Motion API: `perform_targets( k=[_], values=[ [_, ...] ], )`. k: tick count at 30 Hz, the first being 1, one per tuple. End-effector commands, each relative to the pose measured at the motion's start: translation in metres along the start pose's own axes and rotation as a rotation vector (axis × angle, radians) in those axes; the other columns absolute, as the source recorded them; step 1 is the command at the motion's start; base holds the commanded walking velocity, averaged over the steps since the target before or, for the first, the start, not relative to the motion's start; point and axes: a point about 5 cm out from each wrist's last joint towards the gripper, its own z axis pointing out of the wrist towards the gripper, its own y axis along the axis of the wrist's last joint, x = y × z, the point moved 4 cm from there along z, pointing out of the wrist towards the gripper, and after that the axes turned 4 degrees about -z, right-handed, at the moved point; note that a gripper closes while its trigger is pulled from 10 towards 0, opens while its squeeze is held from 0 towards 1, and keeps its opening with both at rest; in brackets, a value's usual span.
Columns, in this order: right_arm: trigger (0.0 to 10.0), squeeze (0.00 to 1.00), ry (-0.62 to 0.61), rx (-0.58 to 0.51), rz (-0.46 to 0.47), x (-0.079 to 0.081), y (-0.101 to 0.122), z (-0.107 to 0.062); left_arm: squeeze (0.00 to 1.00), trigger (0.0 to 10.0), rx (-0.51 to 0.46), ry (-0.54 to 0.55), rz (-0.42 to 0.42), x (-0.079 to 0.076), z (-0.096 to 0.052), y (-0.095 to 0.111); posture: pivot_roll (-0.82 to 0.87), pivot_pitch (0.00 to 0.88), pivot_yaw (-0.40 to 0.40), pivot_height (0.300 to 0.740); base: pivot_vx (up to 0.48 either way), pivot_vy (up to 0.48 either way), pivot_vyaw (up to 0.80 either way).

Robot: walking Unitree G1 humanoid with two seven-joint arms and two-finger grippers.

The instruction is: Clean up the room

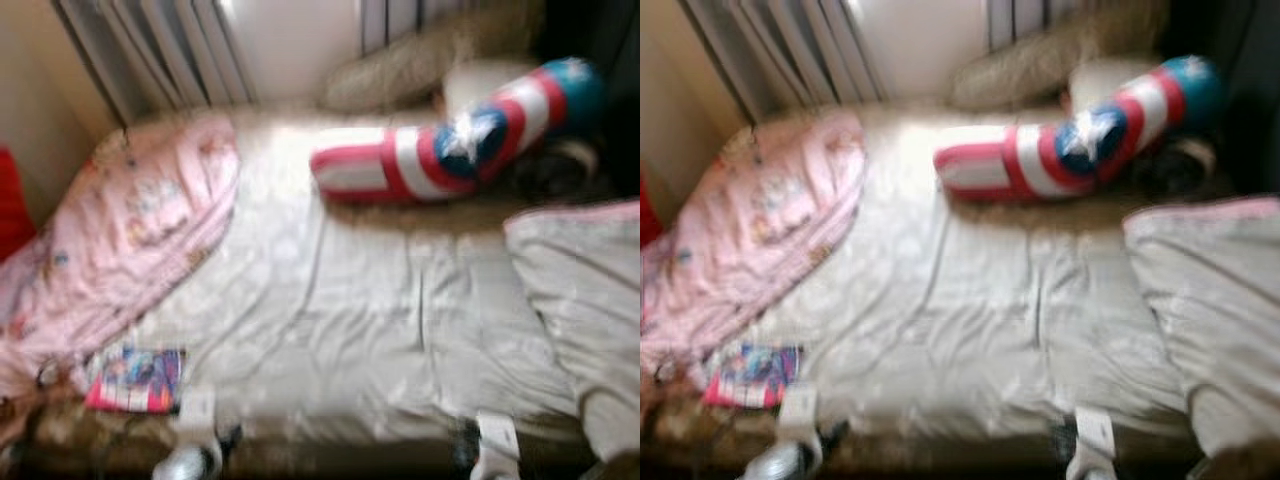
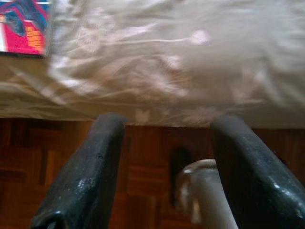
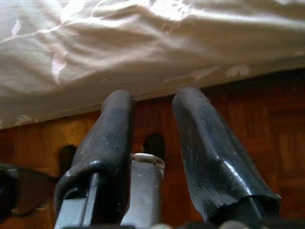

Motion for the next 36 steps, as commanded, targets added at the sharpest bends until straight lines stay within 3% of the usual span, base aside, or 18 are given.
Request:
perform_targets(
  k=[1,10,14,17,32,36],
  values=[
    [10.0,0.00,0.016,0.016,0.011,0.011,-0.005,0.000,0.00,10.0,0.052,0.025,0.011,0.010,-0.003,-0.013,0.04,0.076,0.079,0.740,0.000,0.480,0.00],
    [10.0,0.00,0.016,0.041,-0.001,0.016,-0.015,-0.001,0.00,10.0,0.100,0.044,-0.003,0.016,-0.007,-0.029,0.04,0.083,0.080,0.740,0.000,0.480,0.67],
    [10.0,0.00,0.029,0.057,-0.013,0.017,-0.020,-0.002,0.00,10.0,0.071,0.060,-0.021,0.021,-0.006,-0.020,0.04,0.084,0.081,0.740,0.000,0.480,0.00],
    [10.0,0.00,0.025,0.062,-0.012,0.015,-0.022,-0.003,0.00,10.0,0.059,0.036,-0.024,0.012,-0.004,-0.015,0.05,0.078,0.078,0.740,0.000,0.480,0.00],
    [10.0,0.00,0.041,0.091,-0.052,0.015,-0.031,-0.005,0.00,10.0,0.120,0.060,-0.020,0.017,-0.008,-0.034,0.04,0.039,0.067,0.740,0.000,0.479,0.00],
    [10.0,0.00,0.046,0.088,-0.056,0.015,-0.030,-0.005,0.00,10.0,0.116,0.065,-0.026,0.019,-0.009,-0.035,0.04,0.041,0.063,0.740,0.000,0.066,0.00]
  ],
)
